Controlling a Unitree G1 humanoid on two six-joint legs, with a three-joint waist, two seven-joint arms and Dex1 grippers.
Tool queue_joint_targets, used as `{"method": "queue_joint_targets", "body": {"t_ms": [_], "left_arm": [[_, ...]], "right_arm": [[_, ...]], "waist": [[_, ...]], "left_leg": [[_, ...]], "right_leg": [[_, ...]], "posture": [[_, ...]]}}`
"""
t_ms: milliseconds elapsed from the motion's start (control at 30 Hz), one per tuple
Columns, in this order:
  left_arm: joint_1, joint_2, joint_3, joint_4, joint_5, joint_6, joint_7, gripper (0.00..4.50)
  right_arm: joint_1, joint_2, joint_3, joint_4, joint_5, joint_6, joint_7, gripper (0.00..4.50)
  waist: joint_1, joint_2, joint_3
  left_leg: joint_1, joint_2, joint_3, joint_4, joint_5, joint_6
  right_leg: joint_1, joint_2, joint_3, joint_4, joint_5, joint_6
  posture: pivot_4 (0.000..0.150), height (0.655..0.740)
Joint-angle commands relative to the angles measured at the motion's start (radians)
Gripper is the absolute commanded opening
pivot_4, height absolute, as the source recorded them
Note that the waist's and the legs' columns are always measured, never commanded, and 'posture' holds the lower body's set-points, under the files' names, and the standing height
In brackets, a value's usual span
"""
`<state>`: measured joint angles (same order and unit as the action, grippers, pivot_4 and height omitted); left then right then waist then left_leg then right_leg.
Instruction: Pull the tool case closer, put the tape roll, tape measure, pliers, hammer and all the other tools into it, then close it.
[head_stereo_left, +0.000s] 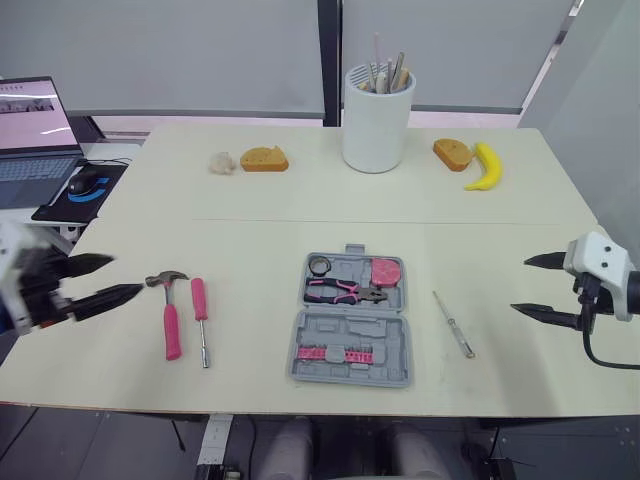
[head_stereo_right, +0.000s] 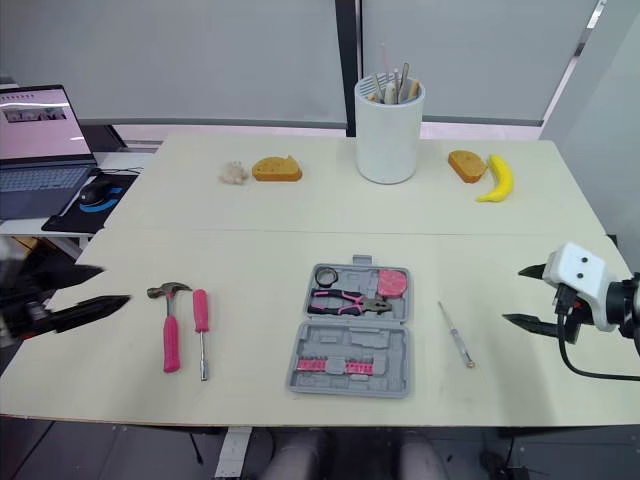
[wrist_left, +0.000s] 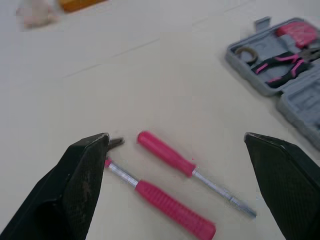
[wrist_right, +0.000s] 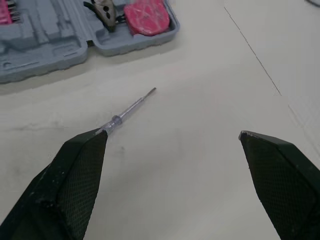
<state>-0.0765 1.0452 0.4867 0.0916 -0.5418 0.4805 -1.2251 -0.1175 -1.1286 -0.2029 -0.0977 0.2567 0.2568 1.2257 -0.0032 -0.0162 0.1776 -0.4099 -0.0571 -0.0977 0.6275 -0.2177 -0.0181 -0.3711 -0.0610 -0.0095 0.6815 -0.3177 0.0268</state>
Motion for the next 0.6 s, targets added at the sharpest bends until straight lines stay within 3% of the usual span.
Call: {"method": "queue_joint_targets", "body": {"t_ms": [33,233,333,433,600], "left_arm": [[-0.073,-0.052,-0.107,-0.228,-0.088,0.092,0.052,4.50],[-0.229,-0.201,-0.347,-0.553,-0.218,0.227,0.146,4.50],[-0.265,-0.242,-0.424,-0.610,-0.229,0.248,0.161,4.50],[-0.230,-0.240,-0.520,-0.617,-0.158,0.182,0.102,4.50],[-0.179,-0.240,-0.566,-0.622,-0.131,0.135,0.069,4.50]], "right_arm": [[-0.072,-0.031,0.068,0.027,-0.056,-0.118,0.051,4.47],[-0.199,-0.016,0.263,0.070,-0.248,-0.473,0.093,4.47],[-0.267,0.007,0.356,0.136,-0.350,-0.712,0.087,4.47],[-0.341,0.065,0.469,0.219,-0.410,-0.929,0.099,4.47],[-0.457,0.129,0.595,0.360,-0.544,-1.166,0.071,4.47]], "waist": [[-0.002,0.000,0.000],[-0.009,-0.001,0.000],[-0.024,-0.001,0.000],[-0.033,-0.001,0.000],[-0.032,-0.001,0.001]], "left_leg": [[0.000,0.000,0.000,0.000,0.000,0.000],[-0.001,0.000,0.001,0.002,0.000,0.000],[-0.001,0.000,0.001,0.002,0.000,0.000],[0.001,0.002,0.002,0.002,0.000,0.000],[0.005,0.003,0.004,0.002,0.000,0.000]], "right_leg": [[0.000,0.000,0.000,0.000,0.001,0.001],[0.000,0.001,0.001,0.001,0.001,0.002],[0.001,0.003,0.001,0.001,0.001,0.002],[0.002,0.005,0.002,0.001,0.001,0.002],[0.003,0.006,0.003,0.003,0.001,0.001]], "posture": [[0.150,0.7400],[0.150,0.7400],[0.150,0.7400],[0.150,0.7400],[0.150,0.7400]]}}
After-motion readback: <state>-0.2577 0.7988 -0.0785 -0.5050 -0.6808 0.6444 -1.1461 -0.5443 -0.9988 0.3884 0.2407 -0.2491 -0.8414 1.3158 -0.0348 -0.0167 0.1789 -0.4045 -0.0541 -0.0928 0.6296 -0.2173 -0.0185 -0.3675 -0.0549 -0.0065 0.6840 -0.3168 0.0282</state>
